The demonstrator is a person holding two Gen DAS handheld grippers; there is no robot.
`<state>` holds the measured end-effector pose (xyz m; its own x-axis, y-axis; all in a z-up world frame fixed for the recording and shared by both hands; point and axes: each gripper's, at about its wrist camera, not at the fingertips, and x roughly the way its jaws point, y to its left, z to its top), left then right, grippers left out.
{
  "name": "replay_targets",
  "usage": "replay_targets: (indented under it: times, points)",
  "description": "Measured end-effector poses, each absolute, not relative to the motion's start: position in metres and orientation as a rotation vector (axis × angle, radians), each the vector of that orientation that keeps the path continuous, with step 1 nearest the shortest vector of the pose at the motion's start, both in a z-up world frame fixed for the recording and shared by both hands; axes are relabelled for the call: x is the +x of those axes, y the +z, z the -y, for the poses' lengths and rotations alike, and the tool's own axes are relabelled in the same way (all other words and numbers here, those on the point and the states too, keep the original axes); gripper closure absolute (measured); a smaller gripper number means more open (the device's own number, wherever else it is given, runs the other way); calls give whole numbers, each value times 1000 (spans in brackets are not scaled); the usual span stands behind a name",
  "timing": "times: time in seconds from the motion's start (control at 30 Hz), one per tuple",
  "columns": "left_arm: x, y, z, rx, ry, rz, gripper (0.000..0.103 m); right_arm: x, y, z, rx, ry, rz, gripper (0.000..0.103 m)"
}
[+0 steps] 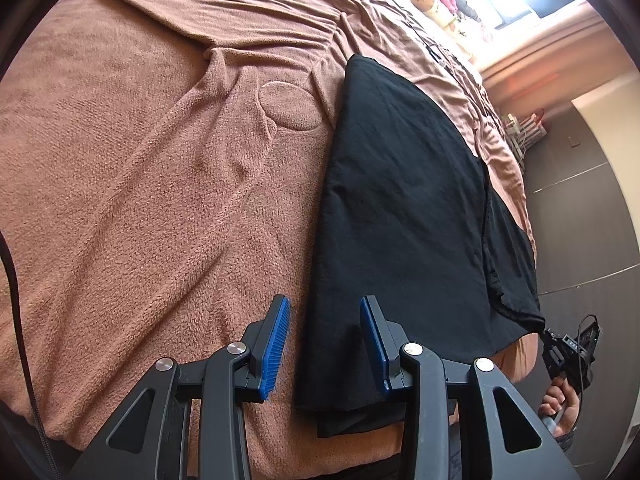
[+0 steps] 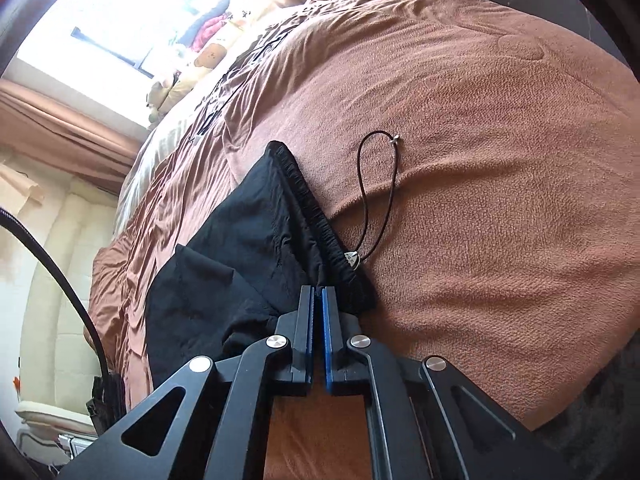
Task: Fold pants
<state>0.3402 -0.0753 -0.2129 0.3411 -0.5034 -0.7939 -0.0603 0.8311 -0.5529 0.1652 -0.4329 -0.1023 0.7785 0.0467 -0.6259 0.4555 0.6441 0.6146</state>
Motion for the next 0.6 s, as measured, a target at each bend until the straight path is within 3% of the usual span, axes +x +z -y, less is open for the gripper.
replay_targets:
  times: [0.17,0.33,0.4,0.47,0.6]
  points:
    - [342,-215,77,-546,-314,-1204,64,165,-109,429,796,-310,-708,102]
    - [345,-215,74,-561,-316,-1196,64,171,-79,407,616,-381,-714,97]
    - [345,-214,74,-567,-318,-1192,64,173,-64,395,541,-386,-690,82]
    - [346,-214,72,-575,-319,-1189,64,178,-51,383,475,-386,-676,51]
    - [343,-215,67,-607,-330,-1188,64,191,-38,343,307,-315,-684,51]
